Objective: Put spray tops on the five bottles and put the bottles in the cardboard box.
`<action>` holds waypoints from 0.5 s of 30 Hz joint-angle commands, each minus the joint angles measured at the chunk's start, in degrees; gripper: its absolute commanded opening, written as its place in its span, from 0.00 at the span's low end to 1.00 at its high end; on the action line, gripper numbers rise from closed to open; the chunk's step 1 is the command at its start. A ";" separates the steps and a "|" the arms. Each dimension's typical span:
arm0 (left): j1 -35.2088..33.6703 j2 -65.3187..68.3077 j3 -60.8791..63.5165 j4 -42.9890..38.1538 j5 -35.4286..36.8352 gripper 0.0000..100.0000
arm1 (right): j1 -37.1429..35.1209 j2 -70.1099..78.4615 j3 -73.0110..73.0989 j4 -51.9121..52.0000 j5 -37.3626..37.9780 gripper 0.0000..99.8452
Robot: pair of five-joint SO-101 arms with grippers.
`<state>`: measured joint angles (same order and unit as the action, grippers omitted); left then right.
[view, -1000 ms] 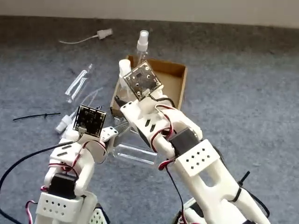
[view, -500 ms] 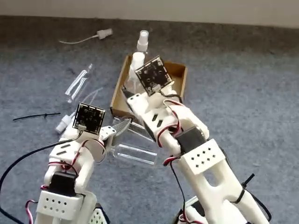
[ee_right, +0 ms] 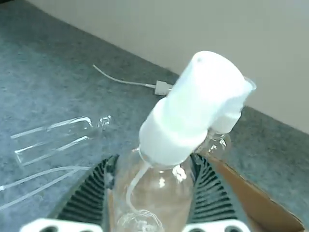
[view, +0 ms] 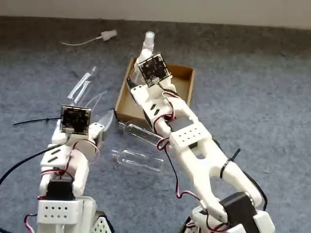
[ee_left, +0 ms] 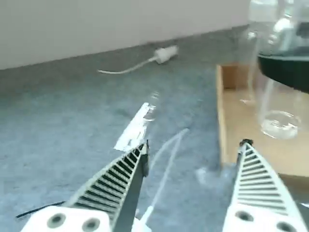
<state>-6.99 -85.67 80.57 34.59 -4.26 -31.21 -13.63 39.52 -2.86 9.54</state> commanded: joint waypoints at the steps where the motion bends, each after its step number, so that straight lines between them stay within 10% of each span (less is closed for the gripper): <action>1: -5.93 0.13 -0.48 -3.87 0.26 0.26 | -0.40 1.54 -4.18 -6.37 0.53 0.00; 15: -6.20 0.13 -2.15 -3.52 0.26 0.26 | -0.04 14.37 -10.42 -13.32 0.70 0.00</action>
<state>-12.18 -85.67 80.57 31.96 -4.26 -31.21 0.00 34.86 -14.81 9.63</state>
